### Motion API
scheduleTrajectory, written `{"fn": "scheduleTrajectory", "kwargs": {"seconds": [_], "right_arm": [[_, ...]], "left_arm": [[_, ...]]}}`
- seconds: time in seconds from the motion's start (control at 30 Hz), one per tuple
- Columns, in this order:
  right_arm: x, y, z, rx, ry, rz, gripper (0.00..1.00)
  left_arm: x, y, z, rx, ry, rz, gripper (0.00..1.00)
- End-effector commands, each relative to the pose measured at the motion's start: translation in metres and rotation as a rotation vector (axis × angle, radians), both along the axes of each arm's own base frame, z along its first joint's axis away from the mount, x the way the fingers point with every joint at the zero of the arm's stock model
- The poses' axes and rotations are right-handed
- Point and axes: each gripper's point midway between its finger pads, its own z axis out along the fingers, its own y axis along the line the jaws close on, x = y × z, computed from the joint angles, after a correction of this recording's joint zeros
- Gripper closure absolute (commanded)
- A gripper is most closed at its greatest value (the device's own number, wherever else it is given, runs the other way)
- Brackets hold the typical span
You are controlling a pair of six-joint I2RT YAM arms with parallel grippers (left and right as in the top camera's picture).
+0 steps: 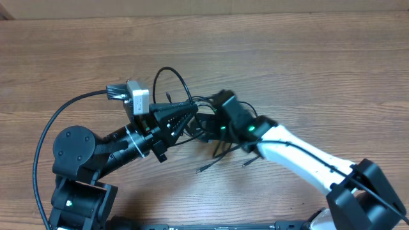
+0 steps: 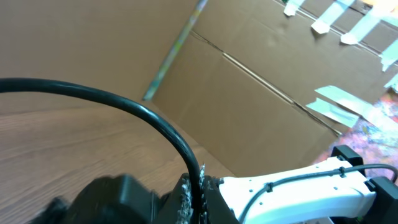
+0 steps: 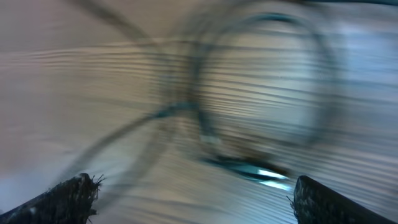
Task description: Untangle cables
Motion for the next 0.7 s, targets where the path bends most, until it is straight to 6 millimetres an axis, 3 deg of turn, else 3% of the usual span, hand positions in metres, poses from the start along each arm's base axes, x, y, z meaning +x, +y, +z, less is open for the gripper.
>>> {"fn": "scheduleTrajectory", "kwargs": {"seconds": [0.0,0.17,0.3,0.5,0.57,0.67], "right_arm": [[0.016,-0.027,0.023,-0.029,-0.077,0.003,0.00],[0.021,-0.103,0.066,-0.122,-0.148,-0.142,0.00],[-0.006,-0.144,0.113,-0.126,-0.228,-0.159,0.00],[-0.076,-0.129,0.174,0.022,-0.412,0.090,0.03],[-0.095,-0.124,0.180,0.080,-0.455,0.134,0.03],[-0.116,-0.110,0.175,0.163,-0.485,0.218,0.02]], "left_arm": [[0.005,0.007,0.010,-0.016,-0.017,0.061,0.96],[0.014,0.013,0.003,-0.009,0.019,0.123,0.96],[0.023,0.021,-0.002,-0.011,0.055,0.193,0.96],[0.042,0.040,-0.002,-0.073,0.120,0.339,0.96],[0.045,0.045,-0.001,-0.098,0.142,0.375,0.96],[0.046,0.046,0.000,-0.114,0.152,0.382,0.96]]}}
